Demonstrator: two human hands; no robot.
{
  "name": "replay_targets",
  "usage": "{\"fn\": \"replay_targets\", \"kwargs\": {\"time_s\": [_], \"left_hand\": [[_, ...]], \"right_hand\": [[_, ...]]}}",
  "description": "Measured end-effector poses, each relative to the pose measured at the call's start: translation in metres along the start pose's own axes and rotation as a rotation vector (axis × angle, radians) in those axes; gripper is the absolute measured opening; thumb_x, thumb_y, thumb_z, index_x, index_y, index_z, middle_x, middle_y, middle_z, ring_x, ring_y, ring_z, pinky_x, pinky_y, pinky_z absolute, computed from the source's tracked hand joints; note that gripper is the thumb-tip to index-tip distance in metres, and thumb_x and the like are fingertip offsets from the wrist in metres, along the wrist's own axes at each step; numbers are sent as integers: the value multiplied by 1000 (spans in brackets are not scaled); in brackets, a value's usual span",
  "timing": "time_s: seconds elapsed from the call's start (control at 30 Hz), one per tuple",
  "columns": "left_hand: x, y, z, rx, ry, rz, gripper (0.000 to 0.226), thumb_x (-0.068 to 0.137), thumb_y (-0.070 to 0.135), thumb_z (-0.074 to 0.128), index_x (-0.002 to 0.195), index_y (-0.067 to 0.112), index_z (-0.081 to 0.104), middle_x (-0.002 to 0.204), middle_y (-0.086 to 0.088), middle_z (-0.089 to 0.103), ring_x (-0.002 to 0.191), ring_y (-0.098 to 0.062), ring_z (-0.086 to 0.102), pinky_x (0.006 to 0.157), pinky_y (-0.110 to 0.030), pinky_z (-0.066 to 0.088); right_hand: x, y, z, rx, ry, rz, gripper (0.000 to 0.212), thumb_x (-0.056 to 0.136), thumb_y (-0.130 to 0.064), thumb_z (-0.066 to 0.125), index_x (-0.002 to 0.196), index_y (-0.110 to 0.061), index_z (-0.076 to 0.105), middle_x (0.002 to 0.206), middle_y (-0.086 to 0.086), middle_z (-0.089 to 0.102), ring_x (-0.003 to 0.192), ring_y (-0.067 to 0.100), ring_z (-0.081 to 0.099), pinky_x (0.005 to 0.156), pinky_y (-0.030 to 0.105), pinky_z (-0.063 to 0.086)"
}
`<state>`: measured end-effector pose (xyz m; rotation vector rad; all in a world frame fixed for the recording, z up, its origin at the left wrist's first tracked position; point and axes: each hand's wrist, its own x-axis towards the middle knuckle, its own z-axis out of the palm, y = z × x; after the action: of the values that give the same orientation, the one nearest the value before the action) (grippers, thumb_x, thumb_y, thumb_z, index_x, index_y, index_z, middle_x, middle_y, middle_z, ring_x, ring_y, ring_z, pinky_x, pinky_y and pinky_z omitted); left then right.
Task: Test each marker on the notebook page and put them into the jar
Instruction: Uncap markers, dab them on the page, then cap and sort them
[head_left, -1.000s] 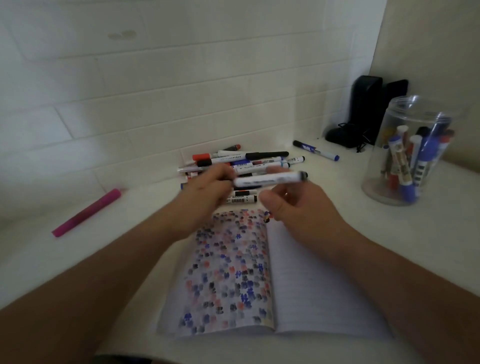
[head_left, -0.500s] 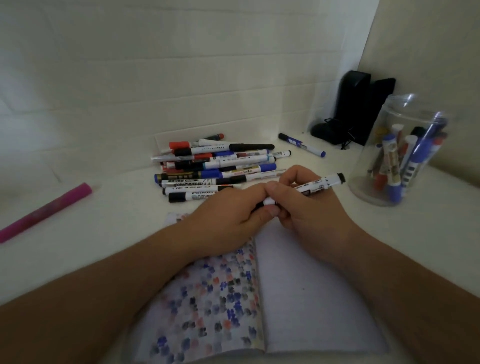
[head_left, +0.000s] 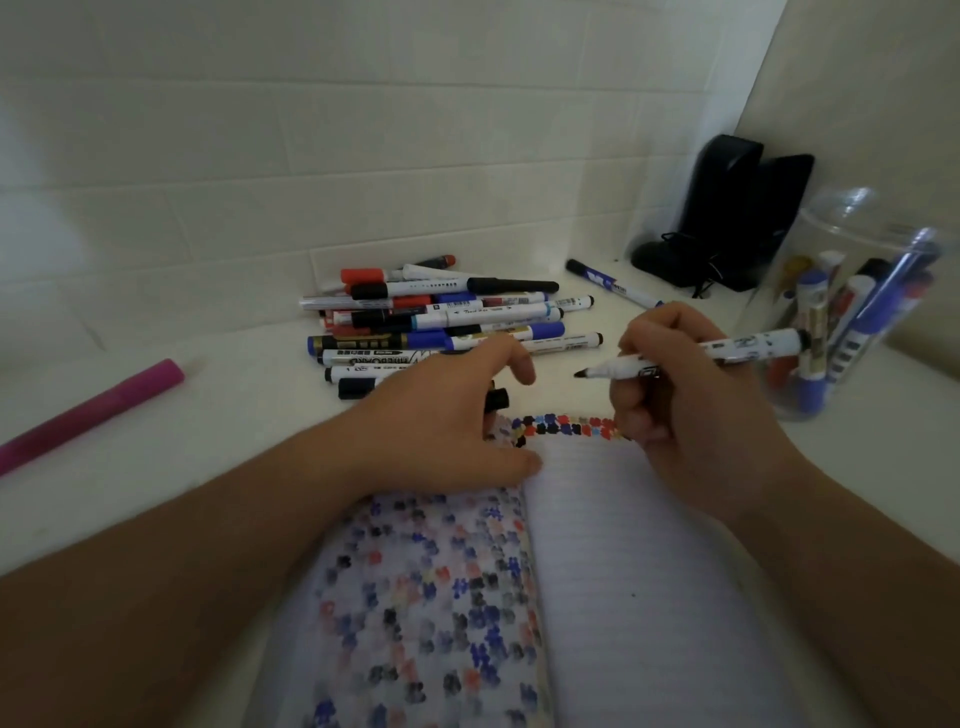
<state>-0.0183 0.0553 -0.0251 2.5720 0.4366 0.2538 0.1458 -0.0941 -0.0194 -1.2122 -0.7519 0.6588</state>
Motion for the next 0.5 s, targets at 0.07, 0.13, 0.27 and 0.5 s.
{"fn": "replay_targets", "kwargs": {"time_s": [0.07, 0.13, 0.27, 0.5], "left_hand": [[-4, -2, -2, 119, -21, -30, 48, 75, 64, 73, 112, 51, 45, 80, 17, 60, 72, 0, 60, 70, -30, 58], [-5, -1, 1, 225, 5, -52, 45, 75, 75, 65, 109, 50, 51, 82, 20, 60, 75, 2, 57, 68, -28, 54], [-1, 5, 12, 324, 60, -93, 53, 68, 90, 55, 104, 50, 56, 81, 23, 55, 72, 7, 50, 61, -24, 41], [4, 6, 11, 322, 6, -123, 60, 63, 91, 57, 107, 50, 58, 91, 24, 57, 78, 6, 51, 66, -27, 48]], "right_hand": [[0, 0, -2, -47, 20, 15, 30, 104, -18, 55, 74, -18, 63, 61, 10, 51, 50, 20, 41, 40, 23, 32], [-3, 2, 0, -116, -36, 20, 28, 99, -28, 61, 73, -17, 66, 62, 10, 54, 50, 18, 46, 41, 21, 37], [-5, 5, 7, -318, -110, 1, 21, 89, -20, 76, 76, -9, 63, 58, 8, 55, 51, 19, 46, 45, 24, 38], [1, 18, 17, -704, -6, 10, 17, 81, -11, 72, 73, -5, 58, 63, 16, 64, 49, 14, 55, 49, 26, 47]]}}
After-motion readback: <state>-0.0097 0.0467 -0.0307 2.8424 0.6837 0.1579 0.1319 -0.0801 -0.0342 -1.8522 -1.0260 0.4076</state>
